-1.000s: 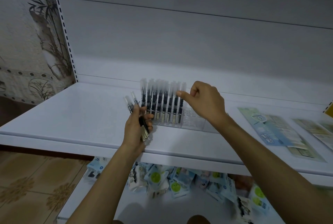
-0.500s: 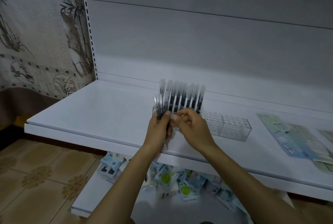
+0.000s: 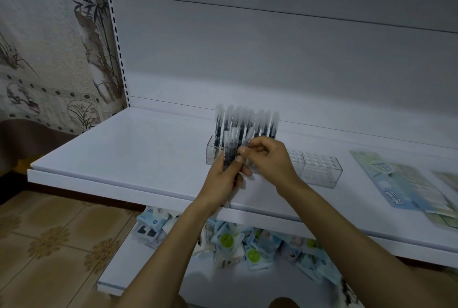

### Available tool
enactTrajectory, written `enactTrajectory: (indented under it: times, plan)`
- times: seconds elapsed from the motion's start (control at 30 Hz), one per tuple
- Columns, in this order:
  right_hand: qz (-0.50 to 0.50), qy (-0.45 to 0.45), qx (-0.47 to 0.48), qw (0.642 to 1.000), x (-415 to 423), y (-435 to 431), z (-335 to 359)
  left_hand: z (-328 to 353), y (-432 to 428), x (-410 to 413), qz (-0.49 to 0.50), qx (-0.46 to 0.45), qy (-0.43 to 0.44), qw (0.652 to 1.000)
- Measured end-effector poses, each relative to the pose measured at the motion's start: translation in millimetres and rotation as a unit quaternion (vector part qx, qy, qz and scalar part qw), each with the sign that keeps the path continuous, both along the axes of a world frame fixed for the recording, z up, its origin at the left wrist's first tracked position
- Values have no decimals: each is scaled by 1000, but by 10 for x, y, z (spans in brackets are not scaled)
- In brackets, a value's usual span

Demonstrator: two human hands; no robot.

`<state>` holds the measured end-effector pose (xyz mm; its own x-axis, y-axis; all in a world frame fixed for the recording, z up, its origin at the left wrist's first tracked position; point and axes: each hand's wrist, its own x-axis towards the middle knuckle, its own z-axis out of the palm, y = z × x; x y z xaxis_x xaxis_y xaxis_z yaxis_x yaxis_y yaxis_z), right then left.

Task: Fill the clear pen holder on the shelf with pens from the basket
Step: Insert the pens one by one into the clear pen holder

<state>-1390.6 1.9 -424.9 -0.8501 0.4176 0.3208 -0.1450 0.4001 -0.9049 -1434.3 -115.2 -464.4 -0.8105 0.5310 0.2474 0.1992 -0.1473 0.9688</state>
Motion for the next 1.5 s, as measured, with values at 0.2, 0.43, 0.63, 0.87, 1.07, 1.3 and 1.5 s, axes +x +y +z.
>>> enactTrajectory:
  times: [0.2,0.43,0.63,0.87,1.07,1.3,1.5]
  plan:
    - [-31,10,-55,998,-17,16,108,20,4,-8,30,70,-82,994]
    - [23,4,-59,998,82,-57,46,11,15,4,47,49,-47,997]
    - [-29,38,-78,996,133,112,284,15,29,-11,67,66,-83,992]
    - [-126,97,-165,973,104,677,556,-23,38,-55,85,77,-94,989]
    - [-174,85,-211,958,-81,1026,348,-32,47,-45,91,77,-82,990]
    - [-83,82,-256,959,-247,936,150,-46,46,-46,92,78,-80,989]
    - [-54,98,-251,961,-198,1019,88,-26,62,-56,94,79,-86,989]
